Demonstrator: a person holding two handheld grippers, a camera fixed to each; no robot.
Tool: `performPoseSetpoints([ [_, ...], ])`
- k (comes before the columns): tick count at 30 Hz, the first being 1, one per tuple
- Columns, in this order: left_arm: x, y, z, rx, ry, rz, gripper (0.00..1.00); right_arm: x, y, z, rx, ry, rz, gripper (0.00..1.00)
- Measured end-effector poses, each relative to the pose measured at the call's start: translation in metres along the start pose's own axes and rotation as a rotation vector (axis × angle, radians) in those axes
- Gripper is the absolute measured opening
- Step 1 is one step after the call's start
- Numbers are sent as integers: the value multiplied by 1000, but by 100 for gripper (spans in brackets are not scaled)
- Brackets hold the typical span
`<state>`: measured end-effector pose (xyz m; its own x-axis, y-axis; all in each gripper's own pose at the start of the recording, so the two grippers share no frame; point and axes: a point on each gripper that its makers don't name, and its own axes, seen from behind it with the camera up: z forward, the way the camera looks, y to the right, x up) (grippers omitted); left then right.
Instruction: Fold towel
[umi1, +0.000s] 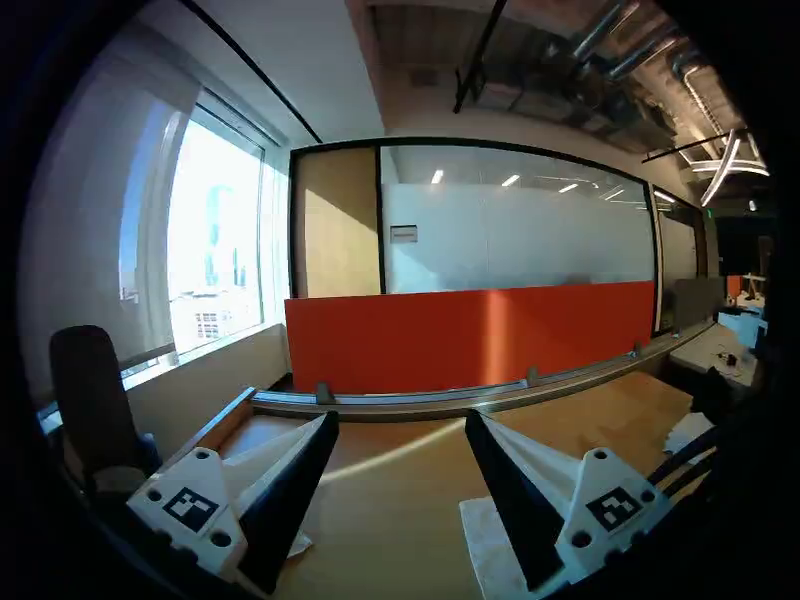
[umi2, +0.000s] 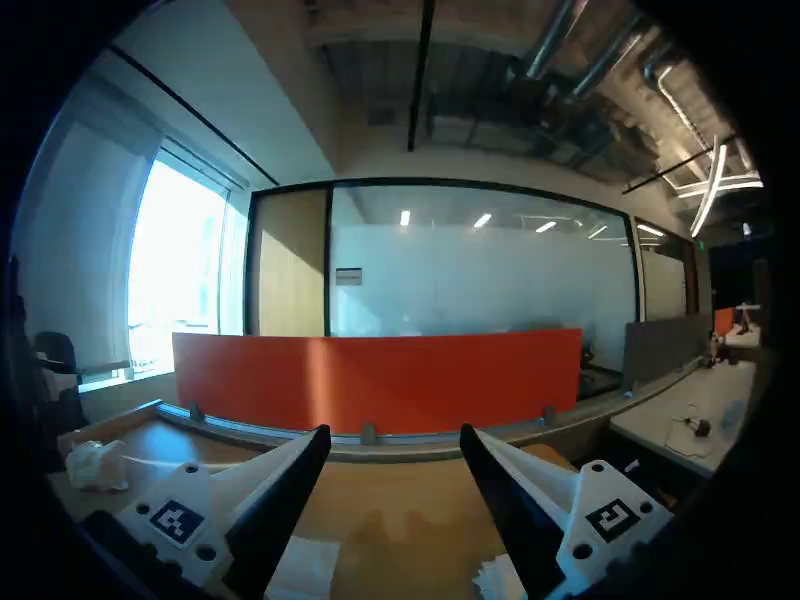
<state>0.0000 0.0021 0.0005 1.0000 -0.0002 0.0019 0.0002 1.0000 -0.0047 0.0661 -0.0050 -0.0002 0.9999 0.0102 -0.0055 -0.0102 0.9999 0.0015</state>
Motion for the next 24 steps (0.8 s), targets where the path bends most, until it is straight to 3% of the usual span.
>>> performPoseSetpoints([
  [7,-5,21,6,-85,-40,10,94,2,-17,2,66,-38,-45,100],
  [20,-35,73,4,-320,-155,67,94,-24,-72,0,339,-176,-162,100],
  [24,-44,81,3,-357,-180,93,94,-31,-80,0,385,-204,-186,100],
])
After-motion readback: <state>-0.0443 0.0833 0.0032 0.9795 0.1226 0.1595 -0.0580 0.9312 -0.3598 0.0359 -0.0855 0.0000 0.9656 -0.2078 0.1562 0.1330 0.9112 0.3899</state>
